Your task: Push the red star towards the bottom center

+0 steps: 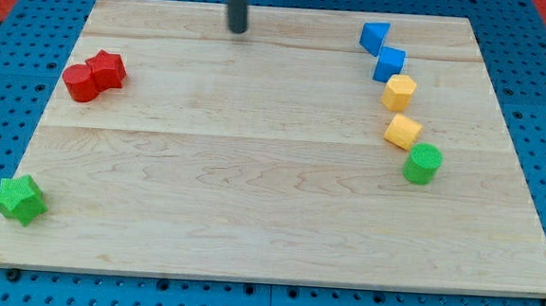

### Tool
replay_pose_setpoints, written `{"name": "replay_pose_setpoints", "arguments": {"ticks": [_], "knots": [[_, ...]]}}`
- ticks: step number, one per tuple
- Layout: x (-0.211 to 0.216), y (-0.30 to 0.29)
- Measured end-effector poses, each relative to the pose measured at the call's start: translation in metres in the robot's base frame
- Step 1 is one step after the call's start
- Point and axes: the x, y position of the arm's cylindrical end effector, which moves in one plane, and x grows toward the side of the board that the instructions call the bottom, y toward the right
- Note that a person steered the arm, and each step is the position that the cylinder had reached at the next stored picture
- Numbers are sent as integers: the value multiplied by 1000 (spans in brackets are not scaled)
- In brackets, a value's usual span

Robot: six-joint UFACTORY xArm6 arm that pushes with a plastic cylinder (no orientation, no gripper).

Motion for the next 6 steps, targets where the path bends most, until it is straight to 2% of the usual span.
{"name": "replay_pose_setpoints", "arguments": {"ticks": [1, 2, 3, 6], "knots": [[22, -70], [1, -165], [37, -179], [91, -95]]}}
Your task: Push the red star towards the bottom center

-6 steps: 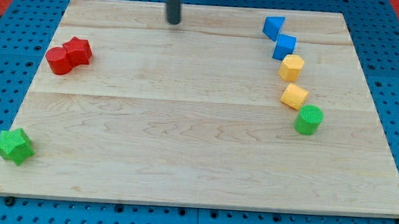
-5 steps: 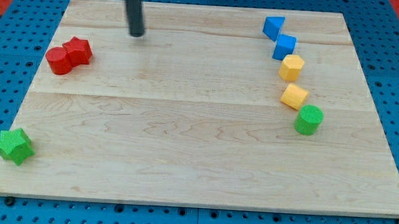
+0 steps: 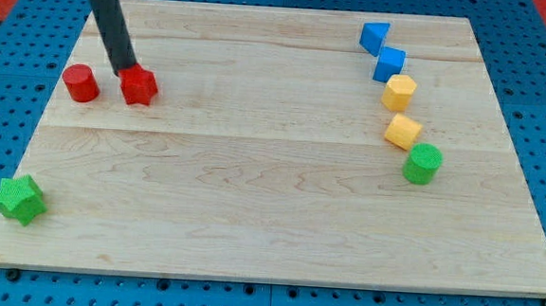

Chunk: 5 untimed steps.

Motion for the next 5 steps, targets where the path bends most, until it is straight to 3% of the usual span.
{"name": "replay_pose_setpoints", "arguments": {"ticks": [2, 3, 4, 5], "knots": [[84, 44], [114, 108], [156, 133], [171, 186]]}}
